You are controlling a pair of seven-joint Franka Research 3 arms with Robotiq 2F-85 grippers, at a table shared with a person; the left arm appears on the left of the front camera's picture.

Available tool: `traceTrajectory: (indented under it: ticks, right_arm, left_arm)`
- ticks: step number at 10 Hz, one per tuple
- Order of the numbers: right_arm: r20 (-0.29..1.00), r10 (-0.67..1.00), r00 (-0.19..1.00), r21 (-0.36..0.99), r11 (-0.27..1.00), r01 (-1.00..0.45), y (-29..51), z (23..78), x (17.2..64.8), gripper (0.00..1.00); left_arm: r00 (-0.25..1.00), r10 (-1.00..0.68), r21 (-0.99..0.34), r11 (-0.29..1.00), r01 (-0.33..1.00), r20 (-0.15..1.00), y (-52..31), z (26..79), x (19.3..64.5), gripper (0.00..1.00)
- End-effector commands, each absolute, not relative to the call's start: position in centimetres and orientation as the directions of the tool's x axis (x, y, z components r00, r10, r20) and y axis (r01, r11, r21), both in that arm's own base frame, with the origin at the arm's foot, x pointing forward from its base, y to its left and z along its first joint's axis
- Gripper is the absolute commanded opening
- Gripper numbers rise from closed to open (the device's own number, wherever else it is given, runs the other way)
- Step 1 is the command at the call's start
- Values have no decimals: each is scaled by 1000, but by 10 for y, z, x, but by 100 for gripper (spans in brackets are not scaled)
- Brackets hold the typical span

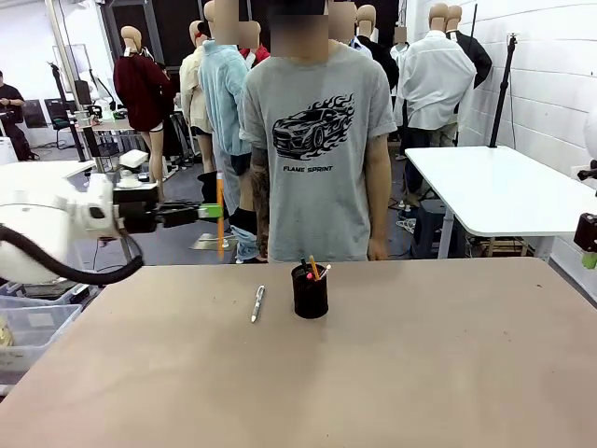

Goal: Place the pens into the pen holder.
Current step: Pick up a writing instrument from the table and place it into the Pen holder.

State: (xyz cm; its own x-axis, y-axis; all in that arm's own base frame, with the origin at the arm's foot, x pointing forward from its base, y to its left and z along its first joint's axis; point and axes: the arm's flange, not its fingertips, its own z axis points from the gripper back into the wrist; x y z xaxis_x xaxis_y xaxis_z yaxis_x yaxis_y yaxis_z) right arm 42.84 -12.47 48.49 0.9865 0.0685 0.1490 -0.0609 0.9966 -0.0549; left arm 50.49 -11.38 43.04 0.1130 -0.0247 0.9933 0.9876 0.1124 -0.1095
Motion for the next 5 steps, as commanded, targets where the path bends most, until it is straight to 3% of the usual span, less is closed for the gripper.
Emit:
traceTrajectory:
  ticks: [1, 5]
  right_arm:
    - [145, 59, 988, -55, 997, -51, -124, 484, 430, 76]
    - [145, 59, 988, -55, 997, -51, -124, 484, 430, 76]
  left_arm:
    - [72, 11, -72, 111, 991, 997, -144, 423, 532, 0]
    - [70, -13, -69, 20, 997, 997, -233, 394, 560, 0]
